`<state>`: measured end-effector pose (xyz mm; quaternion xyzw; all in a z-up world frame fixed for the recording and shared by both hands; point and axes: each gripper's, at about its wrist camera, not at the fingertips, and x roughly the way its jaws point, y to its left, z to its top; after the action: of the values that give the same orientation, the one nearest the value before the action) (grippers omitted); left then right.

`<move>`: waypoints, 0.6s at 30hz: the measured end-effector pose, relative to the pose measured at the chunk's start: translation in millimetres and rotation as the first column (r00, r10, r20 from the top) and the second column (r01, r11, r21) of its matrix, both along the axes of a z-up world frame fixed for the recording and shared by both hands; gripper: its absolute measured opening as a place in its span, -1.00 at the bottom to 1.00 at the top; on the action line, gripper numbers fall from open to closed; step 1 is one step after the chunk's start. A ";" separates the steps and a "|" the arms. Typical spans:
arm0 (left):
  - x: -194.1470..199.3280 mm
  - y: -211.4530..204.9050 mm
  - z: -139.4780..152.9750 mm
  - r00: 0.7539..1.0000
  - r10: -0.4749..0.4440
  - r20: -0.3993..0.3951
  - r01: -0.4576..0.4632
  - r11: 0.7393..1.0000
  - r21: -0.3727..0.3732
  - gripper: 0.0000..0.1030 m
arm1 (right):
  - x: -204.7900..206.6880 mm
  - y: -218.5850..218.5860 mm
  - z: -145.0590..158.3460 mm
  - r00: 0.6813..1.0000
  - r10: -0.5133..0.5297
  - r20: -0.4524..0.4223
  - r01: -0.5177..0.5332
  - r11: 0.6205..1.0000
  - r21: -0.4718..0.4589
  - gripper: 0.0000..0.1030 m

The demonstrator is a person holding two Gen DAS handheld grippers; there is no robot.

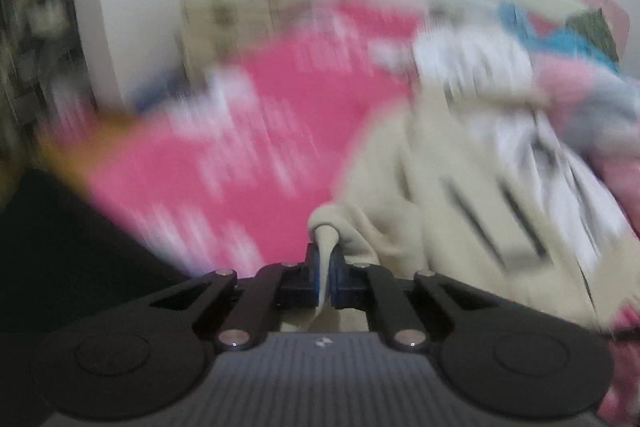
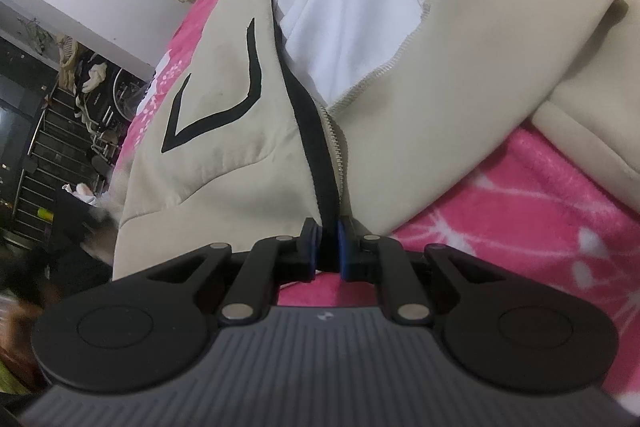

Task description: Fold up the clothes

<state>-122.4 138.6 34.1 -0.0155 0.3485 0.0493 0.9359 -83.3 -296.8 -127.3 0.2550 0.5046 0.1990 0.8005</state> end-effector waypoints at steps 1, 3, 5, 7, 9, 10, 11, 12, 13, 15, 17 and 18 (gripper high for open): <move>5.5 8.1 24.0 0.998 0.014 0.065 -0.018 0.998 0.062 -0.90 | -0.1 1.7 0.1 1.000 -0.002 0.000 0.002 1.000 0.000 -0.83; 23.7 28.5 68.0 0.984 0.051 0.172 -0.080 0.983 0.165 -0.90 | -0.4 3.4 0.5 1.000 -0.004 0.000 0.004 1.000 0.001 -0.83; 48.2 48.6 99.3 0.958 0.092 0.270 -0.173 0.940 0.293 -0.90 | -0.4 5.0 1.2 1.000 -0.002 0.000 0.002 1.000 0.009 -0.82; 78.5 68.5 118.7 0.924 0.132 0.360 -0.290 0.855 0.431 -0.89 | -1.0 8.7 1.7 1.000 0.004 0.000 -0.004 1.000 0.018 -0.82; 116.1 92.6 110.0 0.909 0.205 0.362 -0.376 0.778 0.503 -0.83 | -0.7 13.7 1.5 1.000 0.013 0.003 -0.014 1.000 0.023 -0.82; 132.8 104.1 100.8 0.909 0.246 0.335 -0.396 0.760 0.516 -0.75 | -0.6 16.2 1.4 1.000 0.018 0.005 -0.018 1.000 0.026 -0.82; 150.9 118.6 86.2 0.915 0.294 0.276 -0.400 0.746 0.533 -0.58 | 0.0 18.8 0.6 1.000 0.023 0.004 -0.023 0.999 0.030 -0.82; 165.9 134.0 69.4 0.914 0.346 0.210 -0.404 0.741 0.536 -0.51 | 1.0 21.4 -0.8 1.000 0.028 0.000 -0.028 0.999 0.036 -0.82; 175.7 148.4 54.3 0.905 0.399 0.147 -0.413 0.744 0.526 -0.50 | 1.8 23.8 -2.1 0.999 0.032 -0.005 -0.031 0.999 0.037 -0.82; 178.7 167.5 42.1 0.877 0.471 0.093 -0.456 0.756 0.470 -0.46 | 1.9 27.5 -3.4 0.999 0.039 -0.005 -0.039 0.999 0.023 -0.82; 164.9 175.6 46.6 0.856 0.503 0.116 -0.505 0.768 0.394 -0.22 | 1.5 27.0 -4.6 0.999 0.039 -0.004 -0.039 0.999 0.025 -0.81; 155.4 173.4 52.0 0.852 0.505 0.138 -0.517 0.770 0.374 -0.05 | 1.8 25.4 -5.7 0.999 0.036 -0.008 -0.036 0.999 0.034 -0.81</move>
<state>33.0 312.0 86.1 0.0801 0.2996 0.3711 0.8753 -81.6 -271.5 -133.0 0.2601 0.5090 0.2208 0.7903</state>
